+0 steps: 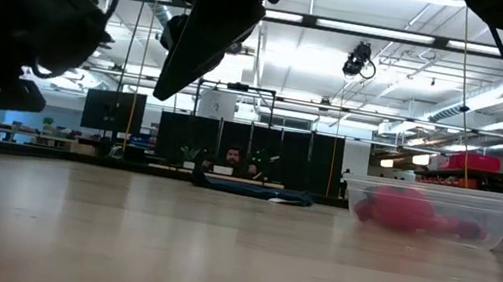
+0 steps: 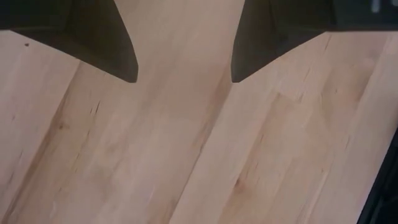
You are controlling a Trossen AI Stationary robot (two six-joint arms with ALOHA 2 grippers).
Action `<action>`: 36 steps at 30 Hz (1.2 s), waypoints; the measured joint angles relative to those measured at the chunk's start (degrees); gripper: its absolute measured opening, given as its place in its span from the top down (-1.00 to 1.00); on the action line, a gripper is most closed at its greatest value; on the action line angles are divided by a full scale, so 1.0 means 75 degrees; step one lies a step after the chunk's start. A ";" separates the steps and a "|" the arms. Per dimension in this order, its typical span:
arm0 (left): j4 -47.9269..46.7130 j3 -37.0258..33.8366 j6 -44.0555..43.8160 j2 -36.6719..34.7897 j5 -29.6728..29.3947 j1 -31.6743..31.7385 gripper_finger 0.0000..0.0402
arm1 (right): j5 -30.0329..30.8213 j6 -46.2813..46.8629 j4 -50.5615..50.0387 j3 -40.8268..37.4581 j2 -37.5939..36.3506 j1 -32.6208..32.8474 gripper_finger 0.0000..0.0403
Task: Pick and placing Produce into tupperware
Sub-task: Put the onion into the transparent bin
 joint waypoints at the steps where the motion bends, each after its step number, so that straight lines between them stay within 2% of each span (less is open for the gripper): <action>1: 0.0006 0.0000 0.0003 0.0056 0.0003 0.0071 1.00 | 0.0000 -0.0012 0.0003 0.0000 0.0000 0.0000 -0.33; 15: 0.0115 0.0009 0.0036 0.0831 0.0031 0.0509 0.99 | -0.0003 -0.0271 0.0055 0.0000 0.0000 0.0000 -0.33; 20: 0.0489 0.0017 0.1113 0.0887 0.0017 0.0547 0.99 | -0.0003 -0.0293 0.0061 0.0000 0.0000 0.0000 -0.33; 27: 0.0472 0.0004 0.1405 0.0883 -0.0027 0.0797 0.99 | -0.0003 -0.0338 0.0061 0.0000 0.0000 0.0000 -0.33; 30: 0.1032 -0.0083 0.1634 0.0884 -0.0041 0.0880 0.99 | -0.0006 -0.0341 0.0061 0.0000 0.0000 0.0000 -0.33; 33: 0.2140 -0.0256 0.1965 0.0901 -0.0009 0.0897 0.99 | -0.0006 -0.0341 0.0061 0.0000 0.0000 0.0000 -0.33; 36: 0.2243 -0.0328 0.1910 0.0893 -0.0025 0.0894 0.99 | -0.0006 -0.0344 0.0061 -0.0001 0.0000 0.0000 -0.33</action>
